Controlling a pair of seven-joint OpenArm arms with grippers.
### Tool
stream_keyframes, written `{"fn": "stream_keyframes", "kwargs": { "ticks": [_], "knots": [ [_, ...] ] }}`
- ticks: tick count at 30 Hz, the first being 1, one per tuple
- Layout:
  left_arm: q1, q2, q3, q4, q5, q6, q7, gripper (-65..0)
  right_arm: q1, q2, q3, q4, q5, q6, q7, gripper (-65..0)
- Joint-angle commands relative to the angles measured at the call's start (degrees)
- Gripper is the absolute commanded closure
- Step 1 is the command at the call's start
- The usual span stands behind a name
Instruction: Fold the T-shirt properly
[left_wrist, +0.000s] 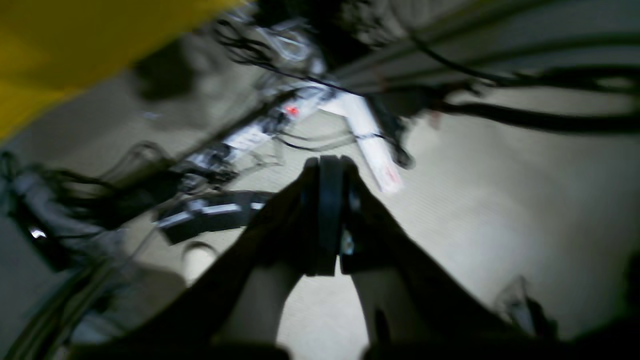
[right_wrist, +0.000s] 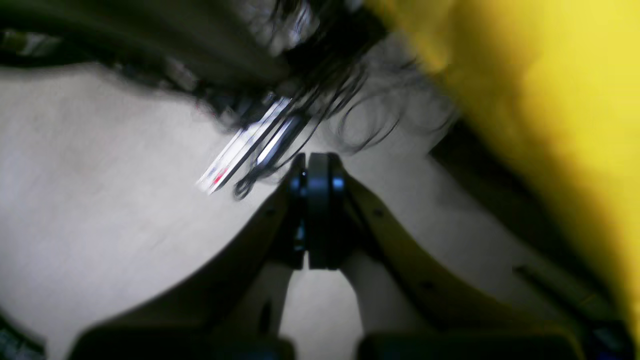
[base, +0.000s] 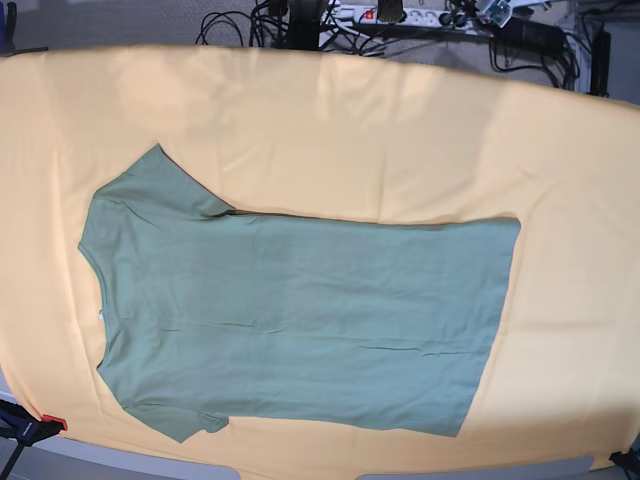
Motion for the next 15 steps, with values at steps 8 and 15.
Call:
{"fn": "stream_keyframes", "kwargs": {
  "ticks": [8,15],
  "knots": [
    [-0.22,-0.35,-9.05,1.95,-7.19,-3.1,-1.11,0.0,-0.92,-0.09,4.68,1.33,0.09,-1.7,-0.37,0.0],
    [-7.78,-0.35,-15.34,2.05,-16.74,-7.21,-0.96,0.0,-0.92,-0.09,10.27,1.33,0.11,-4.87,1.18,0.0]
  ]
}}
